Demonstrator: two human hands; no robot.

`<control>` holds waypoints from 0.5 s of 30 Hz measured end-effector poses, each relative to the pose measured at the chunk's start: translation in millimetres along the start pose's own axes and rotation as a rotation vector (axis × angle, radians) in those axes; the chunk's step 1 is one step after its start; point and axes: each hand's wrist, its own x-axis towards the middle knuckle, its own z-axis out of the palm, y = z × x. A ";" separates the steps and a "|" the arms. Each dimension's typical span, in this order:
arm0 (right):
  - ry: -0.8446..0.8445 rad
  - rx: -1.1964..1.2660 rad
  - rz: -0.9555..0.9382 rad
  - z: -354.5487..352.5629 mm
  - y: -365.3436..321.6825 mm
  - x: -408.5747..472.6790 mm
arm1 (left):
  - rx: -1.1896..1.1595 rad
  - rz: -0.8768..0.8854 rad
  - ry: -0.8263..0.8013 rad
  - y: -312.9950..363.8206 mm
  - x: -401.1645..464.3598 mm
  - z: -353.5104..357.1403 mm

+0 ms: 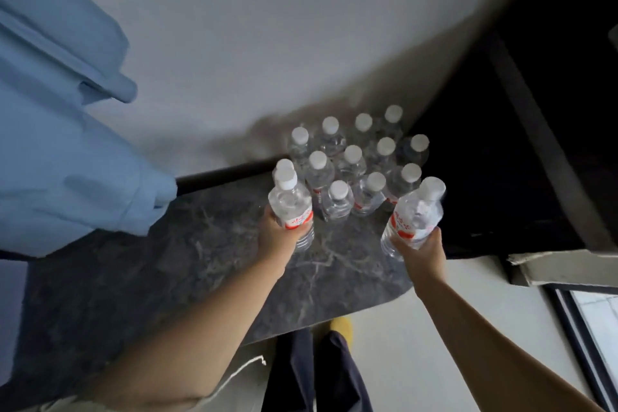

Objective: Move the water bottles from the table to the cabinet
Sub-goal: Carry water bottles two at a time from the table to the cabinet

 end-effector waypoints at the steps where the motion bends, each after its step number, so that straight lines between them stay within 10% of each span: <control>1: 0.023 -0.001 -0.006 7.3 4.8 6.2 | -0.011 0.003 0.016 -4.4 7.6 7.6; 15: 0.143 0.043 0.012 68.4 50.3 46.2 | 0.060 0.178 0.134 -65.8 55.5 59.9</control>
